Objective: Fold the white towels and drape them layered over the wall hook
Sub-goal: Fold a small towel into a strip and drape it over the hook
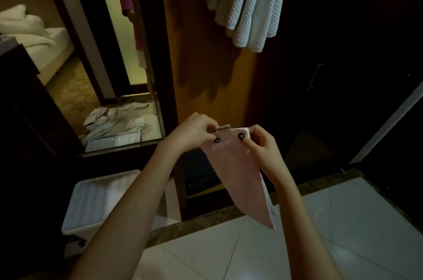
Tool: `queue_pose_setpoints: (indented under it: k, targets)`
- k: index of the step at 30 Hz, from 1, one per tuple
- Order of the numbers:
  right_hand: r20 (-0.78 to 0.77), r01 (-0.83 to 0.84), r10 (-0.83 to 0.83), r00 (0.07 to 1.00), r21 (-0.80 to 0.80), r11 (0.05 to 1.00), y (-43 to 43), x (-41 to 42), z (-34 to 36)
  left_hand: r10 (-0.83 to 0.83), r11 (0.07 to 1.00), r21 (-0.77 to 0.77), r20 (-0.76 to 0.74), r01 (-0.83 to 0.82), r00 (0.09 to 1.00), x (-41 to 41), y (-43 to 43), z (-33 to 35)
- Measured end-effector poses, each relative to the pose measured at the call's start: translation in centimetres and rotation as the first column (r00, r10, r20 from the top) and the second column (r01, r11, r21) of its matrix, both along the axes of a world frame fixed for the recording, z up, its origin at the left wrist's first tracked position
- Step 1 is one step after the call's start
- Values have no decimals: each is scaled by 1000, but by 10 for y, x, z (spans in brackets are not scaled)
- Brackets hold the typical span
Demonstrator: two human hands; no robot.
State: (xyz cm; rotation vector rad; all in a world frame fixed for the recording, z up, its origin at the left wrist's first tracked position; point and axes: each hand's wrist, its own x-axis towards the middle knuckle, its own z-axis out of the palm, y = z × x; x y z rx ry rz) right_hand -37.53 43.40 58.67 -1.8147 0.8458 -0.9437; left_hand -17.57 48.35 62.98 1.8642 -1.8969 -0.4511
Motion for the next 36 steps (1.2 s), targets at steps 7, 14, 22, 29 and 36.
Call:
queue_pose_setpoints:
  k: [7, 14, 22, 29, 36]
  targets:
    - [109, -22, 9, 994, 118, 993, -4, -5, 10, 42, 996, -69, -113, -50, 993, -6, 3, -5]
    - [132, 2, -16, 991, 103, 995, -4, -11, 14, -73, 993, -107, -166, 56, 983, -5, 4, -8]
    - [128, -119, 105, 986, 101, 988, -5, -1, 21, -65, 979, -200, -144, 35, 987, -1, -1, -1]
    - [170, -105, 87, 982, 102, 989, -11, 14, 25, -135, 976, -214, -409, 49, 902, 8, 6, 3]
    - [132, -148, 144, 981, 21, 989, -16, 26, 39, -147, 984, -168, -566, 62, 811, 11, 6, 8]
